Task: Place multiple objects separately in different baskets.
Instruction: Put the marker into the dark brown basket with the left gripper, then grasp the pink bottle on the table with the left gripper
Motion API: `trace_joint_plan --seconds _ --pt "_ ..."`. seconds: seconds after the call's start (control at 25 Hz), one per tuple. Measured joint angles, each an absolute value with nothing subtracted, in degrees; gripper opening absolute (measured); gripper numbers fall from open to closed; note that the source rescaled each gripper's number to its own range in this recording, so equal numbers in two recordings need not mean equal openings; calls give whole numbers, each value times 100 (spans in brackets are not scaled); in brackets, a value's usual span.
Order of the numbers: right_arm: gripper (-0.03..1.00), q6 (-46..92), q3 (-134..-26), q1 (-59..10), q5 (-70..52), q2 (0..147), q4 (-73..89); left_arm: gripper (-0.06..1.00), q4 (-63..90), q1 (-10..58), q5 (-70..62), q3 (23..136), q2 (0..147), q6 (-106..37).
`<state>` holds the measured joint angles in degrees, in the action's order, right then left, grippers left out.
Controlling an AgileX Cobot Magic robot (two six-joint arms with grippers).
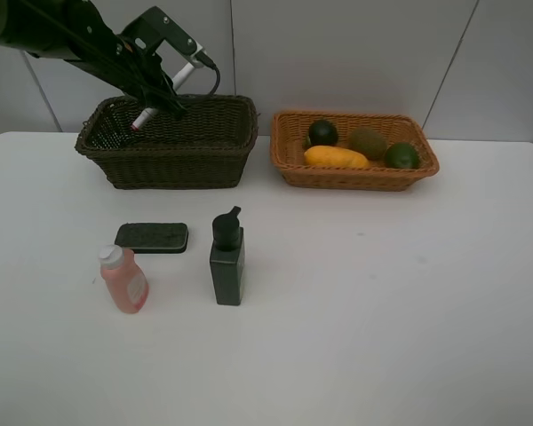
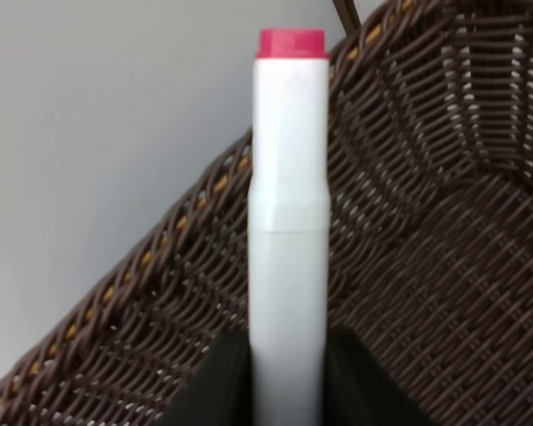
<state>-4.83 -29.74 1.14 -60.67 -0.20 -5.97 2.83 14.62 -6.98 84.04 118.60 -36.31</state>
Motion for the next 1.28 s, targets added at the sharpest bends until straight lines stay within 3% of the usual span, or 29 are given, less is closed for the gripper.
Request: trace_joint_plan --seconds 0.12,0.16,0.28,0.36,0.52,0.84,1.28 --pt "100 -483 -2974 114 -6067 -20 -597 9 283 1462 -698 8404 11893 -3631" --pt "100 -483 -2974 114 -6067 -20 -597 23 283 1462 -682 8404 11893 -3636" --pt "100 -483 -2974 114 -6067 -20 -597 79 283 1462 -435 8404 11893 -3636" --pt "100 -483 -2974 114 -6067 -20 -597 94 288 1462 -314 8404 11893 -3636" --pt "100 -483 -2974 114 -6067 -20 -597 99 288 1462 -295 8404 11893 -3630" --pt "100 -483 -2974 114 -6067 -20 -597 100 288 1462 -354 8404 11835 -3587" --pt "100 -483 -2974 114 -6067 -20 -597 100 175 1462 -1518 8266 11026 -3572"
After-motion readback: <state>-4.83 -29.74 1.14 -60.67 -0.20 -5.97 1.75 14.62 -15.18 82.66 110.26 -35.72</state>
